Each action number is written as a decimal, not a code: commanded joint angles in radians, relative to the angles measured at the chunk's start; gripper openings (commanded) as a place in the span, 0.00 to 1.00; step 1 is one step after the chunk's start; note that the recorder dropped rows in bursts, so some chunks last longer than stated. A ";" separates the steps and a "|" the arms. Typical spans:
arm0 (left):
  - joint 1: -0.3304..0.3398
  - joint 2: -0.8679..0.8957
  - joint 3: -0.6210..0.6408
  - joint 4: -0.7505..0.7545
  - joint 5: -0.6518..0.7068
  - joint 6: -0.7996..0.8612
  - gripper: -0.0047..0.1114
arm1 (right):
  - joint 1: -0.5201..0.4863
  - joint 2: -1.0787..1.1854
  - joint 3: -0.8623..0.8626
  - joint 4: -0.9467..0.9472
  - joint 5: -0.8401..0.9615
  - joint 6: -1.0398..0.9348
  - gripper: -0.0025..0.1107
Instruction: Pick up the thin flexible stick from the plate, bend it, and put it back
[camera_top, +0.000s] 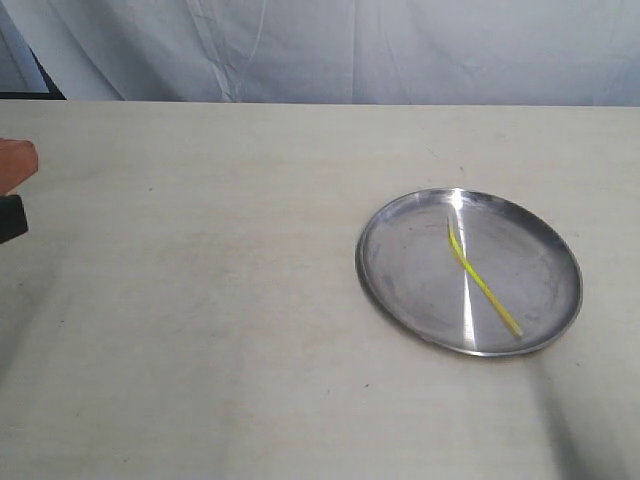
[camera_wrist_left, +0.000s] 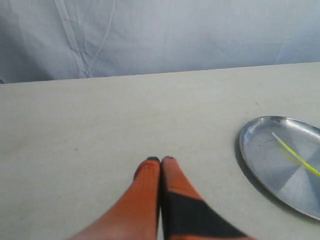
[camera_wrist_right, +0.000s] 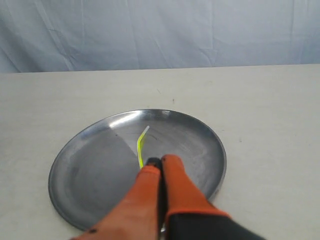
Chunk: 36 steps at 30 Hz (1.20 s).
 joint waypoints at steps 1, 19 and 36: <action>-0.008 -0.148 0.075 0.132 -0.014 0.008 0.04 | -0.006 -0.005 0.004 -0.007 -0.014 -0.001 0.02; 0.243 -0.680 0.477 0.115 0.099 -0.088 0.04 | -0.006 -0.005 0.004 -0.007 -0.014 -0.001 0.02; 0.243 -0.680 0.480 0.197 -0.059 -0.088 0.04 | -0.006 -0.005 0.004 -0.007 -0.012 -0.001 0.02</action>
